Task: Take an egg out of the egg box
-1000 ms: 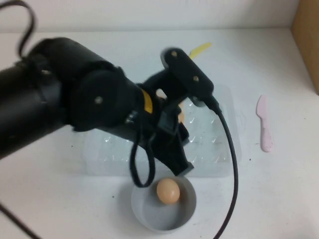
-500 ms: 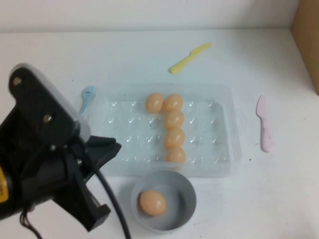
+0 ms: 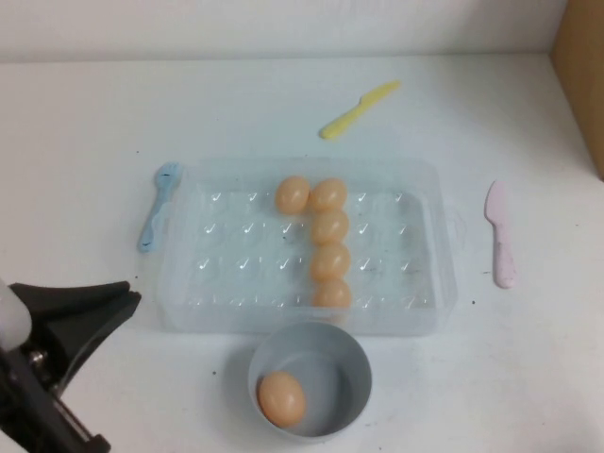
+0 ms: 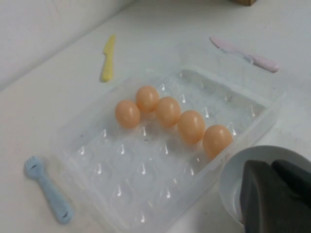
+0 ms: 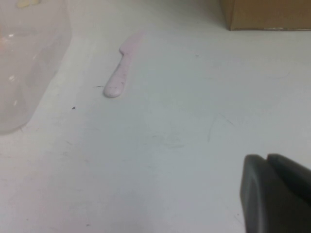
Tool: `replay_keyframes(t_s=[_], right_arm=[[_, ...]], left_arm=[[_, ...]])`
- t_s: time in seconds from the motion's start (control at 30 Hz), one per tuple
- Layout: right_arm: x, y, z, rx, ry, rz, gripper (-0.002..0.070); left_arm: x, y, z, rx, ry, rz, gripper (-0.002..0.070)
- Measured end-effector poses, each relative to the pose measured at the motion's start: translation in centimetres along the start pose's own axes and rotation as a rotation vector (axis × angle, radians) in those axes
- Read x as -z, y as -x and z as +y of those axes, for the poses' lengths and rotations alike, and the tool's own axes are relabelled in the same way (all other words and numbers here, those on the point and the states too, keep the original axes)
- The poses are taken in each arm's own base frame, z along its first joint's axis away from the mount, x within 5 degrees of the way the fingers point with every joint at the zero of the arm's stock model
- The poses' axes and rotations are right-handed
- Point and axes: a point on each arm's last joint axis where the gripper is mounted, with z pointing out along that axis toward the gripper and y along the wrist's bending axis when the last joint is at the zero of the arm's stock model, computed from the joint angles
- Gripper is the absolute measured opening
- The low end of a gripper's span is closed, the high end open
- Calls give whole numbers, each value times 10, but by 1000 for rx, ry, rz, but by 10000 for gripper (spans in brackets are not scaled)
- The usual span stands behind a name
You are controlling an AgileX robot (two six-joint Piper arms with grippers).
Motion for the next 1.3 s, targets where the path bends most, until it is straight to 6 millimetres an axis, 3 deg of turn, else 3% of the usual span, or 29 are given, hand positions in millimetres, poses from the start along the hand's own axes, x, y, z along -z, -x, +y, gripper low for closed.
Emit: replay_keyframes(t_s=[0.33, 0.43, 0.63, 0.93, 1.1, 1.3], right_arm=[[0, 0, 0, 0, 0, 0, -17], [0, 0, 0, 0, 0, 0, -17], [0, 0, 0, 0, 0, 0, -17], [0, 0, 0, 0, 0, 0, -17], [0, 0, 0, 0, 0, 0, -17], [0, 0, 0, 0, 0, 0, -17]], left_arm=[[7, -16, 10, 74, 129, 26, -2], [3, -33, 8, 62, 142, -3, -2], [0, -81, 8, 226, 218, -68, -2], [6, -144, -1, 226, 413, -294, -2], [11, -160, -2, 280, 520, -319, -3], [14, -171, 1, 347, 635, -230, -3]])
